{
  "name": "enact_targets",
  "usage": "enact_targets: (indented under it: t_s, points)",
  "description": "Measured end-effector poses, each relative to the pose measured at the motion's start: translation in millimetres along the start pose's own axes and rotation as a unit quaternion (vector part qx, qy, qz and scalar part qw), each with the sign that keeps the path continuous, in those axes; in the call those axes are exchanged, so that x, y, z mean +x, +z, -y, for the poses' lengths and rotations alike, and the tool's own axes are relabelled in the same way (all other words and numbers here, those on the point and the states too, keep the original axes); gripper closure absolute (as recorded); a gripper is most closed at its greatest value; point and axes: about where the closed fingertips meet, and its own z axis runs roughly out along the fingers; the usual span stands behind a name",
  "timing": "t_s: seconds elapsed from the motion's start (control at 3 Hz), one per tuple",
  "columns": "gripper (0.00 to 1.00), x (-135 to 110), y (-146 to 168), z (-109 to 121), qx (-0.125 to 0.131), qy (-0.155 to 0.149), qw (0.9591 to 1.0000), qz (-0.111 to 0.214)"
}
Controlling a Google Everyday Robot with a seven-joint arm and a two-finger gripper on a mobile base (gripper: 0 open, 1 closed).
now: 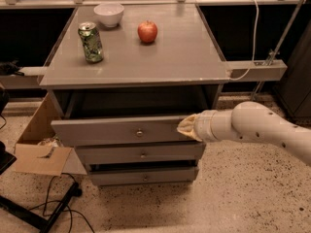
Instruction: Close top drawer
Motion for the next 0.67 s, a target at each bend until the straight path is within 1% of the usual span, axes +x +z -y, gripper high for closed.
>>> enact_targets:
  t_s: [0.33,0.67]
  points:
    - [0.64,0.0,0.0,0.0,0.000,0.000,1.0000,0.000]
    - [0.33,0.0,0.0,0.0,0.000,0.000,1.0000,0.000]
